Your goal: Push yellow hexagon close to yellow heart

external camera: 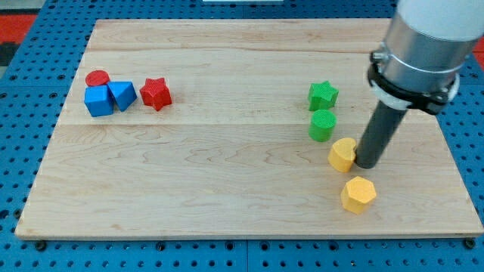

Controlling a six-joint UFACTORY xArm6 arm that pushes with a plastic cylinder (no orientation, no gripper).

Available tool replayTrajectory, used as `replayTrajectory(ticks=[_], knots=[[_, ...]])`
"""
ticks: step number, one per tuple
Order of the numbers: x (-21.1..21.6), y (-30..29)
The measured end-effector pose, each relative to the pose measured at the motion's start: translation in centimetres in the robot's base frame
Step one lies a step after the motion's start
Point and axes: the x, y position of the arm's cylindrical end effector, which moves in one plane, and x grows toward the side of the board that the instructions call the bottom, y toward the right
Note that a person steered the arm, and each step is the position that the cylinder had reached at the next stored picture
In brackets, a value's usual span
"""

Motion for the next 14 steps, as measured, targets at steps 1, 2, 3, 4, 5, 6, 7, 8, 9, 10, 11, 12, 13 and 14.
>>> replayTrajectory(ticks=[1, 2, 3, 4, 5, 6, 7, 8, 9, 10, 11, 12, 13, 14], knots=[[0.0, -0.5], [-0.5, -0.6], [0.9, 2.8], [3.9, 10.3], [9.4, 9.9], [10.2, 7.8], [9.8, 6.5], [9.7, 3.4], [9.2, 0.2], [8.5, -1.4], [5.0, -1.4], [5.0, -0.9], [1.7, 0.2], [0.2, 4.1]])
